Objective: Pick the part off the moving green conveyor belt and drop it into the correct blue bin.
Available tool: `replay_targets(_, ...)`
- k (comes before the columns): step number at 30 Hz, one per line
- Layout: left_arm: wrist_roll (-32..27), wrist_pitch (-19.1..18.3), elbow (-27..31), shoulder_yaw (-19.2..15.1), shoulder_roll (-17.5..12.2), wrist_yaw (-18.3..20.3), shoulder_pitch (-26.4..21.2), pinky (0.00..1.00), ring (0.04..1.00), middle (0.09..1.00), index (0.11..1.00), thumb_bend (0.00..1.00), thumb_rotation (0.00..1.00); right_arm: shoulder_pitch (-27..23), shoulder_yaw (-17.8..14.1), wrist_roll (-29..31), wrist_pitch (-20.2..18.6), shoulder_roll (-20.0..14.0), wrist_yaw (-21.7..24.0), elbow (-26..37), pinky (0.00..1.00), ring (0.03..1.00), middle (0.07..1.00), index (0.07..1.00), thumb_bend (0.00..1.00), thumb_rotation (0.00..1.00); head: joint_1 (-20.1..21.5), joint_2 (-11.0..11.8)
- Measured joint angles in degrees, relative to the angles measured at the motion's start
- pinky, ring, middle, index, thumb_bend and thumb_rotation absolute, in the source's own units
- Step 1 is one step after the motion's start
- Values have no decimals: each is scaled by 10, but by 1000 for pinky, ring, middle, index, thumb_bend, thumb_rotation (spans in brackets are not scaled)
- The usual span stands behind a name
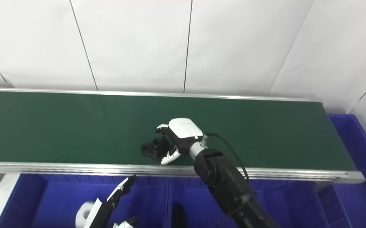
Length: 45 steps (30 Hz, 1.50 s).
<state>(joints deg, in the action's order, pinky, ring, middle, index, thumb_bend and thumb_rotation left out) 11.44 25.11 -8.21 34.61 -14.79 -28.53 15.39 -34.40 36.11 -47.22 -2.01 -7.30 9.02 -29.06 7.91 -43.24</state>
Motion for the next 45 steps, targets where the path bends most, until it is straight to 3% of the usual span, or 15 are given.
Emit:
replay_targets(2, 4, 0, 5, 2, 0, -6, 1, 894, 914, 917, 902, 649, 732, 0, 7, -6, 7, -6, -8, 0, 619, 675, 718, 757, 652, 91, 1, -5)
replay_targets(4, 9, 0, 10, 2, 0, -8, 1, 895, 913, 917, 903, 638, 729, -1, 13, -6, 20, -12, -12, 0, 471, 551, 605, 708, 600, 27, 3, -7)
replay_targets(5, 13, 0, 13, 2, -1, -10, 1, 895, 912, 916, 903, 639, 730, -2, 16, -10, 22, -14, -15, 0, 449, 531, 582, 701, 590, 22, 4, -7)
replay_targets(7, 14, 0, 16, 4, -1, -11, 1, 900, 914, 918, 903, 636, 723, -3, 21, -17, 23, -18, -22, 2, 282, 352, 497, 537, 538, 4, 6, -9)
replay_targets(10, 9, 0, 17, 6, -2, -9, 1, 900, 915, 916, 900, 638, 696, -2, 26, -21, 26, -26, -31, 7, 215, 282, 474, 495, 528, 0, 16, -12)
replay_targets(19, -12, 0, 36, 2, -4, 10, 5, 903, 920, 920, 910, 640, 719, 11, 29, -28, 52, -36, -84, 5, 229, 300, 475, 491, 527, 0, 24, -18)
replay_targets(25, -22, 0, 36, -4, -5, 21, 5, 897, 914, 914, 906, 645, 710, 17, 30, -32, 56, -37, -100, 5, 210, 278, 412, 517, 522, 0, 23, -16)
replay_targets(33, -24, 0, 36, -9, -3, 28, 6, 910, 925, 924, 911, 652, 719, 20, 40, -36, 76, -34, -128, -4, 180, 245, 403, 516, 522, 0, 25, -11)
replay_targets(34, -24, 0, 36, -9, -2, 28, 6, 912, 925, 924, 910, 655, 718, 20, 42, -37, 80, -33, -133, -6, 178, 244, 437, 502, 525, 0, 24, -10)
replay_targets(38, -25, 0, 35, -11, -1, 31, 7, 913, 926, 927, 909, 626, 691, 21, 40, -37, 81, -30, -134, -2, 247, 325, 480, 492, 525, 0, 24, -8)
replay_targets(40, -32, 0, 35, -11, 0, 36, 6, 916, 930, 932, 912, 621, 690, 29, 37, -32, 81, -31, -127, 14, 271, 352, 454, 527, 518, 0, 23, -6)
replay_targets(45, -34, 0, 34, -15, 2, 41, 7, 908, 922, 922, 905, 628, 695, 58, 13, -21, 81, -30, -117, 42, 225, 293, 476, 497, 522, 0, 21, -2)
